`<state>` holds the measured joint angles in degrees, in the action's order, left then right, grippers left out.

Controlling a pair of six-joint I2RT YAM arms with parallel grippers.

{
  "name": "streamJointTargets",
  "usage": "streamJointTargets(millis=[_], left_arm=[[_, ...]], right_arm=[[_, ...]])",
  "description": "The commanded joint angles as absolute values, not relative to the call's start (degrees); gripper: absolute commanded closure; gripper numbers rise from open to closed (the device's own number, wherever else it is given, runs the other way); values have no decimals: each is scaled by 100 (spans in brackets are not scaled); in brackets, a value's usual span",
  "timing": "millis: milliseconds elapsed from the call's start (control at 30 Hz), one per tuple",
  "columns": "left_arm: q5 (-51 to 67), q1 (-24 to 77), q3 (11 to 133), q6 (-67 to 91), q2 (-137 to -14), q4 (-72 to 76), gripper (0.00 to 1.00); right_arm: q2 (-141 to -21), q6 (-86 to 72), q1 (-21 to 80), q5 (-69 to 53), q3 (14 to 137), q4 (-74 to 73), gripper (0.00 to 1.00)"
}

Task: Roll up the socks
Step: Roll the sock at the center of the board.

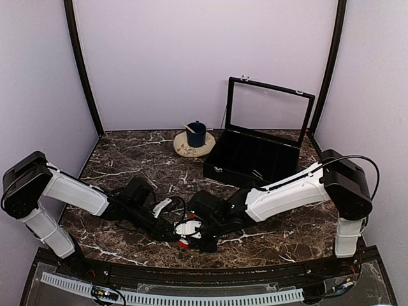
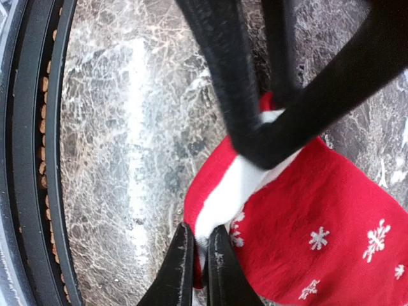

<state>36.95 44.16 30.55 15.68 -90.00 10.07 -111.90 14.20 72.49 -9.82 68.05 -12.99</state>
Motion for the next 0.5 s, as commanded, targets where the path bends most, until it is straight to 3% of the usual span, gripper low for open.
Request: streamJointTargets(millis=[0,467], left_arm=[[2083,4342,2705,1839,-8681,794,63],[1271,4342,2146,2016,-7680,1126,61]], right_arm=[[-11482,1107,7142,-1571,6837,-2069,98],[-11610,181,6710,-2713,6783,-1975,99]])
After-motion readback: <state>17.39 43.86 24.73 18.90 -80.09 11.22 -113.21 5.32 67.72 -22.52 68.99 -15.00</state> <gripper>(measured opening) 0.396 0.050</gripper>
